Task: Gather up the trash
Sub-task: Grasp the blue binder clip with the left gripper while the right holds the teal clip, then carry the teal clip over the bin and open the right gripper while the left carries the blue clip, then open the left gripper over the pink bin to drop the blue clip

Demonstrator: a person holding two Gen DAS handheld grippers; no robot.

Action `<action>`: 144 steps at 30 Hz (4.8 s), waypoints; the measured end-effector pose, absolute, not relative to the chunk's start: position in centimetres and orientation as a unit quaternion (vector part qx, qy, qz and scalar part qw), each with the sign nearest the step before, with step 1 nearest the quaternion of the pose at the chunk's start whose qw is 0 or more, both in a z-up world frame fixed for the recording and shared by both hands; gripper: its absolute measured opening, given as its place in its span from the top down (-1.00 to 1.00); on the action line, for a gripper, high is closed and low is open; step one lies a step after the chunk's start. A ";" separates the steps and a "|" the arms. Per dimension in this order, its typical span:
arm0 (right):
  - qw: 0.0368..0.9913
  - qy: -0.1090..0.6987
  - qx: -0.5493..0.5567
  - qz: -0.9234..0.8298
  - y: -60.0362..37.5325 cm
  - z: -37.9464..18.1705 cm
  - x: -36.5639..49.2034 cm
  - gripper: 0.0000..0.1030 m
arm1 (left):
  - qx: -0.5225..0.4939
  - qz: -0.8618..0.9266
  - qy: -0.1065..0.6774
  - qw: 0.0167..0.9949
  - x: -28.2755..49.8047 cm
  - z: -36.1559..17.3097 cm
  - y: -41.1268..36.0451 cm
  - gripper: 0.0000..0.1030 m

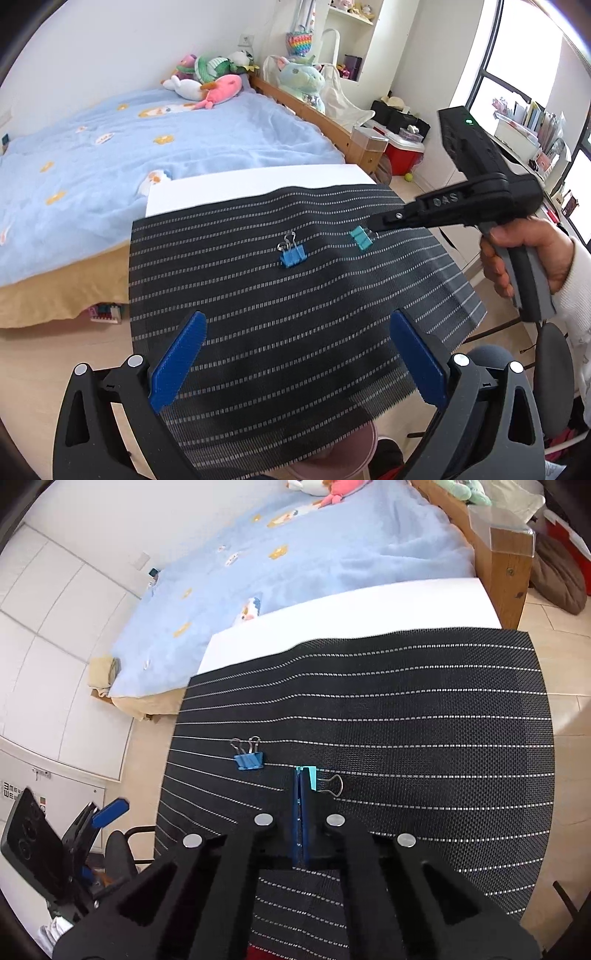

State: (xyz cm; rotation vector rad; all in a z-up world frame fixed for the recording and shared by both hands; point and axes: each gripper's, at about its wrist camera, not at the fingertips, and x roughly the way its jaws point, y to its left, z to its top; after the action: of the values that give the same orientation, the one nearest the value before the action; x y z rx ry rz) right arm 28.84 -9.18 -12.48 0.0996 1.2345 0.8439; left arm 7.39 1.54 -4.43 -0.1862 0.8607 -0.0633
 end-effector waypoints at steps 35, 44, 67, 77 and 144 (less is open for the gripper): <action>0.740 0.548 0.061 0.386 -13.0 -11.1 27.9 0.99 | -0.119 0.029 0.471 0.874 18.5 -9.5 1.6 0.17; 0.740 0.547 0.061 0.387 -13.1 -11.2 27.8 0.99 | -0.126 0.014 0.478 0.869 18.9 -10.1 1.4 0.69; 0.754 0.523 0.027 0.396 -12.1 -9.5 25.6 0.99 | -0.099 -0.020 0.456 0.884 15.8 -6.3 0.7 0.97; 0.771 0.485 -0.014 0.412 -12.9 -6.6 21.3 0.99 | -0.069 -0.061 0.433 0.897 10.5 -2.3 -1.1 0.97; 0.796 0.427 -0.076 0.422 -16.5 -6.4 5.8 -0.91 | -0.065 -0.118 0.411 0.901 -3.8 -1.3 -5.4 0.97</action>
State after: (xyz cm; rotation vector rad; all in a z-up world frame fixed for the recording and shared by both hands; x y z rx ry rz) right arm 5.76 -16.46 -6.44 -0.1635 0.9163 0.9061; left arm -3.83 -5.42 -1.32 -0.1350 0.8509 -0.2449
